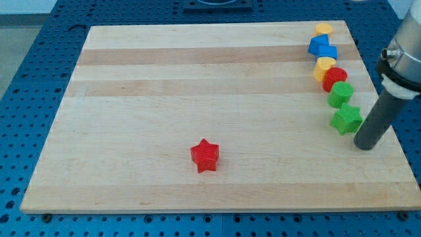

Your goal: Push the red star to the green star

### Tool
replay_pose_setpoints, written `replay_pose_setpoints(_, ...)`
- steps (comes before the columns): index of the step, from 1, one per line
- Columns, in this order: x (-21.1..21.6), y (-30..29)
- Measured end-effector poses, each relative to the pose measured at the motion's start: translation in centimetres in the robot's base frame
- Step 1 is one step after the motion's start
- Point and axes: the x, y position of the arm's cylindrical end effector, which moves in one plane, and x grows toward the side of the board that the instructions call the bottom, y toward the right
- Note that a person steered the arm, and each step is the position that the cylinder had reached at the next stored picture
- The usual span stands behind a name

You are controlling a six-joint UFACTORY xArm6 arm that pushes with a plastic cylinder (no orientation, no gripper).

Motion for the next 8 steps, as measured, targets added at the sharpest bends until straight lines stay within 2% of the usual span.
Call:
replay_pose_setpoints(1,-2.4,0.0)
replay_pose_setpoints(2,-2.8,0.5)
replay_pose_setpoints(3,-1.4,1.1)
replay_pose_setpoints(4,2.2,-0.2)
replay_pose_setpoints(5,4.9,-4.9)
replay_pose_setpoints(6,7.3,-13.3)
replay_pose_setpoints(8,8.1,-36.0)
